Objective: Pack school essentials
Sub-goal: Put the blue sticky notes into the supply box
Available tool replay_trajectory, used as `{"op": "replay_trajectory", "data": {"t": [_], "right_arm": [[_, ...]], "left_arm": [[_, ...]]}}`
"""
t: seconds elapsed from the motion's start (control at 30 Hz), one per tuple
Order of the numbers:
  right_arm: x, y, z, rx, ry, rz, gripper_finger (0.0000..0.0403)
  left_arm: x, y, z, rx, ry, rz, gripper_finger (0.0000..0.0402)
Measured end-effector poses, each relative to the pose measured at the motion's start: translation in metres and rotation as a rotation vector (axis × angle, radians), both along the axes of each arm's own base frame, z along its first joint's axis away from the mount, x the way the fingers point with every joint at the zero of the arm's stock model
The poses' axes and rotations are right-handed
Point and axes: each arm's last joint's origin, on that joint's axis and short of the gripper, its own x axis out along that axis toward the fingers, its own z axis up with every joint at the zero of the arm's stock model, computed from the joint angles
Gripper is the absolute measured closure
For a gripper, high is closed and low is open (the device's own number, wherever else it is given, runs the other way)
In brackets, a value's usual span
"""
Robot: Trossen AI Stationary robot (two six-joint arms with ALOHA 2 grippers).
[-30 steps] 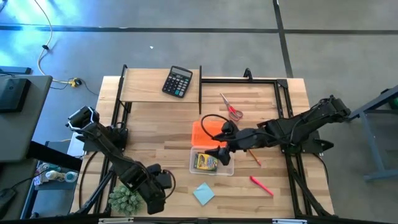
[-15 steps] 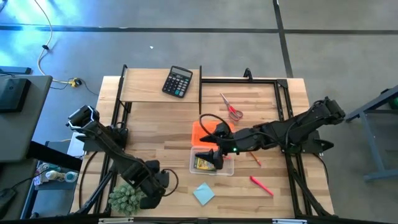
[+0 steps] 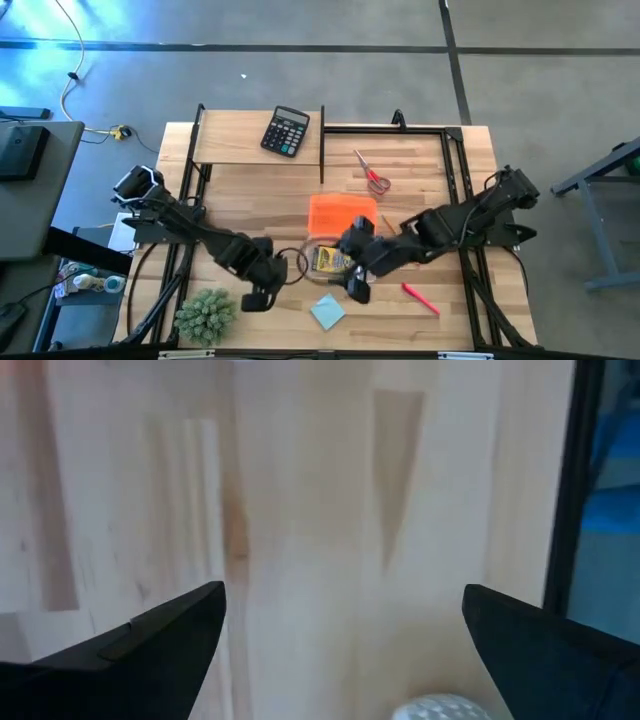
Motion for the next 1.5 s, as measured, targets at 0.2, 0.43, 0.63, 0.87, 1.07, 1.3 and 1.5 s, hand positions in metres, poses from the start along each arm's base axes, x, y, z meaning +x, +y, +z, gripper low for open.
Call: {"op": "replay_trajectory", "data": {"t": [0.2, 0.43, 0.63, 0.87, 1.07, 1.3, 1.5], "right_arm": [[0.002, 0.031, -0.031, -0.099, 0.12, 0.139, 0.0015], [0.014, 0.063, -0.075, -0.241, 0.207, 0.283, 0.0015], [0.027, 0.072, -0.107, -0.266, 0.274, 0.293, 0.0015], [0.045, 0.083, -0.134, -0.302, 0.25, 0.386, 0.0015], [0.055, 0.091, -0.159, -0.371, 0.249, 0.53, 0.0015], [0.064, 0.093, -0.19, -0.419, 0.301, 0.616, 0.0015], [0.072, 0.087, -0.211, -0.411, 0.349, 0.621, 0.0015]], "left_arm": [[0.005, 0.011, 0.0, -0.002, -0.002, 0.039, 0.0007], [0.006, 0.013, 0.0, -0.003, -0.004, 0.046, 0.0007], [0.006, 0.013, 0.0, -0.003, -0.004, 0.046, 0.0007], [0.008, 0.014, 0.0, -0.015, -0.011, 0.081, 0.0007], [0.009, 0.013, 0.001, -0.023, -0.023, 0.092, 0.0007], [0.009, 0.013, 0.001, -0.03, -0.019, 0.124, 0.0007], [0.009, 0.013, 0.001, -0.032, -0.017, 0.135, 0.0007]]}}
